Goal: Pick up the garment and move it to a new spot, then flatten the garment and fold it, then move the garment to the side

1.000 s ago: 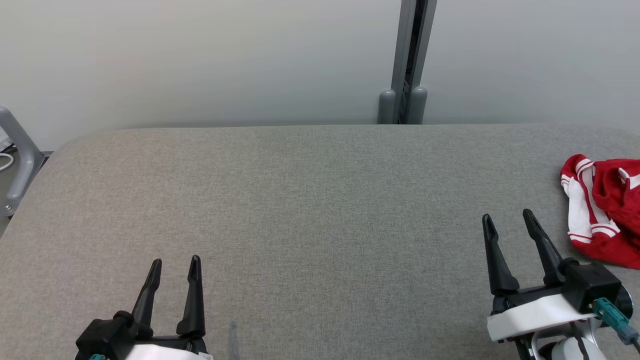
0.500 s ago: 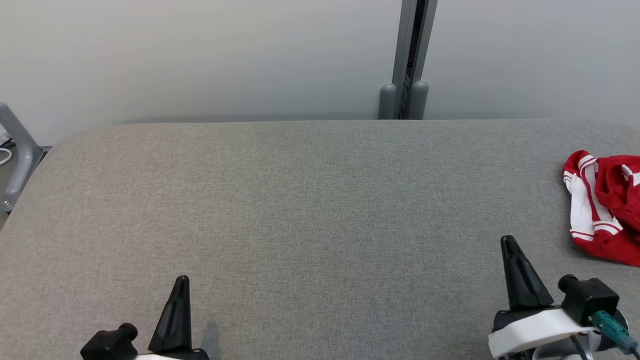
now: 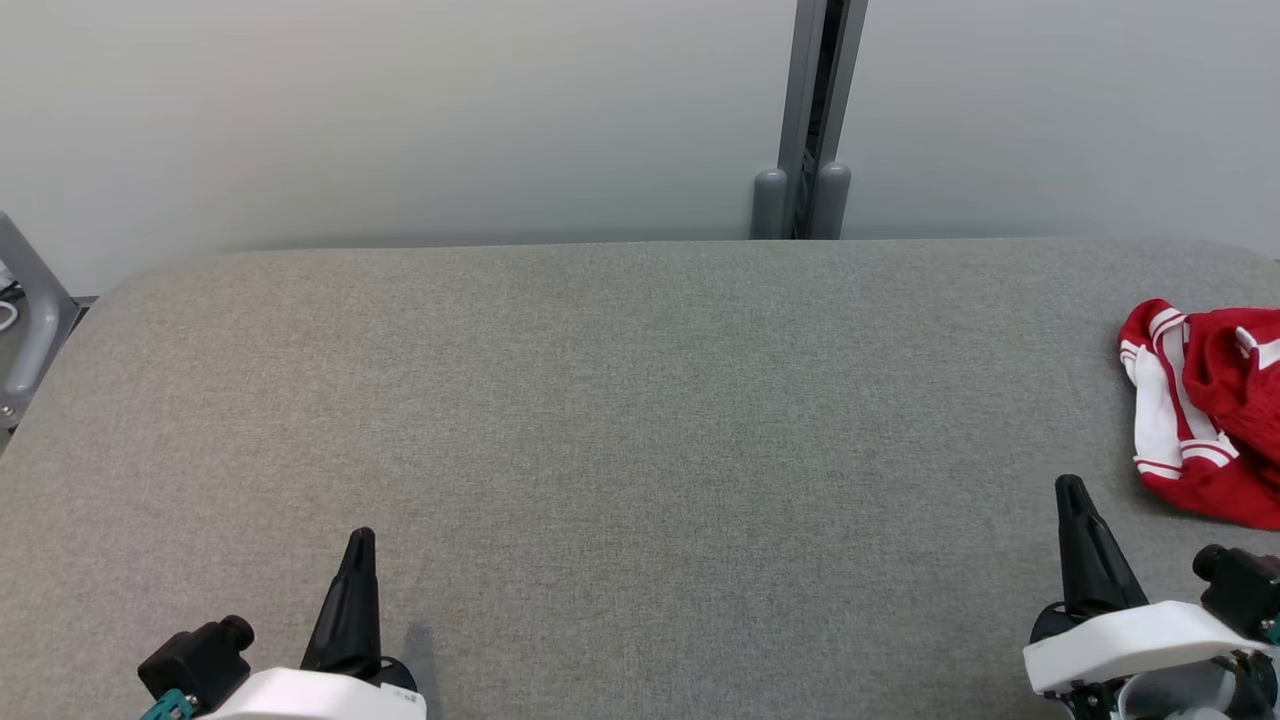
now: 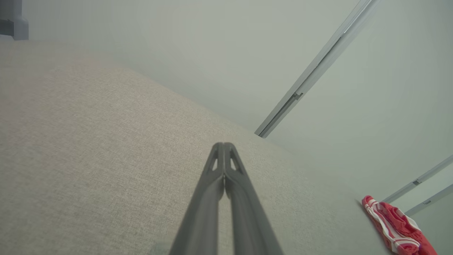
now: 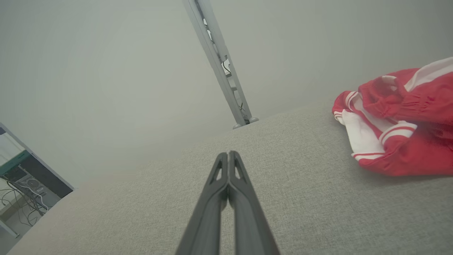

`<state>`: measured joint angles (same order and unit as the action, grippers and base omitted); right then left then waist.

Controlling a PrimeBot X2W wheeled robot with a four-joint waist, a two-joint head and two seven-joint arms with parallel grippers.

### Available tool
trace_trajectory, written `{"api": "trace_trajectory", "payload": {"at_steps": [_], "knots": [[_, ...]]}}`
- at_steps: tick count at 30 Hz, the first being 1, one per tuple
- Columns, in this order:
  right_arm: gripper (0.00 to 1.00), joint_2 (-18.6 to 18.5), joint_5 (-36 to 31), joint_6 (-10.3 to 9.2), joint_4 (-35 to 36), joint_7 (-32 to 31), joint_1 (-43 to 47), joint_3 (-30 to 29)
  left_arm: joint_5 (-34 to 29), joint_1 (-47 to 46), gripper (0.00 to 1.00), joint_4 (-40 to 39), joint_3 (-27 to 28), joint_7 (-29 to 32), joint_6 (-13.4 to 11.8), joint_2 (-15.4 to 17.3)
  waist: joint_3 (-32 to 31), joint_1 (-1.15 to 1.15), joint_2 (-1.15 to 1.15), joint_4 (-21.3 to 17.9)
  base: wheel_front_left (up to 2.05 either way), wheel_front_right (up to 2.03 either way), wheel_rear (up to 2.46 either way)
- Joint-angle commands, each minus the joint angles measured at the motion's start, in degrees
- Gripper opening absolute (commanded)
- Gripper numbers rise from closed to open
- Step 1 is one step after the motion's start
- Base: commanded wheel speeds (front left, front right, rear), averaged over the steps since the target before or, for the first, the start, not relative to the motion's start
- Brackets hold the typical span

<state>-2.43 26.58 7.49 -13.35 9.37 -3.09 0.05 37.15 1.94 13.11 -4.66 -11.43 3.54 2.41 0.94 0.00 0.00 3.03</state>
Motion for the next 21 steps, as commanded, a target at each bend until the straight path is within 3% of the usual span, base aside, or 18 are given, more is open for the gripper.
{"api": "trace_trajectory", "payload": {"at_steps": [1, 21], "knots": [[0.0, -0.41, 2.16, 0.0, 0.83, -0.63, -1.63, -0.88, 1.99, -2.24, 0.0, -0.42, 0.04, 0.33, 0.51, 0.2, -0.01, 0.0, 0.0, -0.03, 0.0, 0.0, 0.0], [0.0, -0.49, 19.85, 0.0, 0.26, -6.56, -2.38, -6.2, 17.92, -7.32, 0.0, 2.82, -0.43, 3.77, 1.52, 0.31, -0.13, 0.0, 0.0, -0.63, 0.0, 0.0, 0.0]]}}
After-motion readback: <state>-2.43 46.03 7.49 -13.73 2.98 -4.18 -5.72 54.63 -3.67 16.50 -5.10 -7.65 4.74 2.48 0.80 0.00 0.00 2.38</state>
